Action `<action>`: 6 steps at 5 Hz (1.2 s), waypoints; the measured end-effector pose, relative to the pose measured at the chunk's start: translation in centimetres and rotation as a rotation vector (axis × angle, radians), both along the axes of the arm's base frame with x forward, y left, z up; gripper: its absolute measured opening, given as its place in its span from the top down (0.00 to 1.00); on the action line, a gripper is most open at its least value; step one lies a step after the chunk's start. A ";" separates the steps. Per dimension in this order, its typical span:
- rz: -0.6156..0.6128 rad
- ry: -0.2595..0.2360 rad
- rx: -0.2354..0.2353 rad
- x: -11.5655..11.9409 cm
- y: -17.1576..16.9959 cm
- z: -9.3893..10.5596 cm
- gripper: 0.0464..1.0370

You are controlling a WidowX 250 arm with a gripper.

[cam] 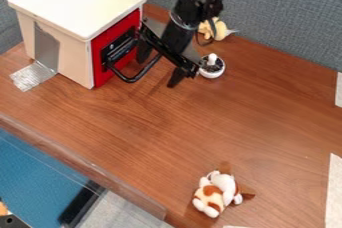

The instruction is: Open the drawer

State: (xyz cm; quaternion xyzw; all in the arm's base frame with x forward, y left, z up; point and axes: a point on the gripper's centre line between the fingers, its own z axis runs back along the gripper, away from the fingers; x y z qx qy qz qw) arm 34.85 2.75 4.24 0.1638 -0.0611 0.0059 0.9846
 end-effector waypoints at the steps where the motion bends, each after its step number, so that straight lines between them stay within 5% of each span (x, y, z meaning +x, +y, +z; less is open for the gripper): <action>1: -0.012 0.025 0.024 0.4 -0.1 -1.6 0.04; 4: 0.017 0.055 0.071 2.0 0.6 -2.6 0.22; 5: 0.029 0.055 0.080 1.9 0.9 -2.5 0.03; 6: 0.067 0.009 0.083 1.6 2.3 -0.9 0.04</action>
